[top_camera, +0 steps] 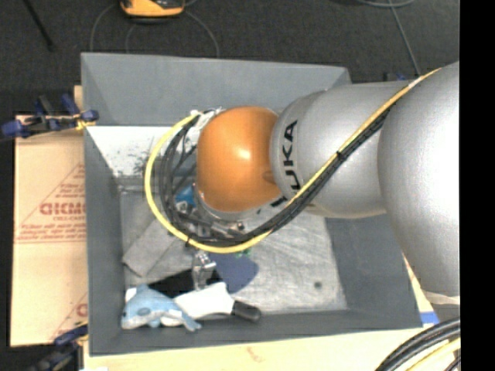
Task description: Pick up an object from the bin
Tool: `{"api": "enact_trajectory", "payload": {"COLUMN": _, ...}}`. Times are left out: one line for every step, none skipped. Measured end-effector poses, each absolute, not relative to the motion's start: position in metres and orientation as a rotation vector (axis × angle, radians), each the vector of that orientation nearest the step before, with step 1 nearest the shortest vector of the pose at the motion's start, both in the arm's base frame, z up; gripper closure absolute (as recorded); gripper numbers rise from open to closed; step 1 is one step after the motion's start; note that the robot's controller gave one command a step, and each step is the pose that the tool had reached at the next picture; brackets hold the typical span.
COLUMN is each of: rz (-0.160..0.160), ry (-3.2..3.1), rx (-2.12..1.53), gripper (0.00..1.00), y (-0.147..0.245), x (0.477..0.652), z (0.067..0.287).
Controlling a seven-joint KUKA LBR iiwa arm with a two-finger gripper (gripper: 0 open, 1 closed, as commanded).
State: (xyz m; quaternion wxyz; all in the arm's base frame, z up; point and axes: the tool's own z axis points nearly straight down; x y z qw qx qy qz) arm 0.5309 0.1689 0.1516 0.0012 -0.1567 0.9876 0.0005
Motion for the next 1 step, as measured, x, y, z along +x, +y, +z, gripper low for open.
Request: {"api": "enact_trajectory", "payload": {"rz": -0.001, "ry": 3.049, "rx": -0.737, "gripper": 0.00, "y": 0.1942, "x": 0.5566, "z": 0.1420}}
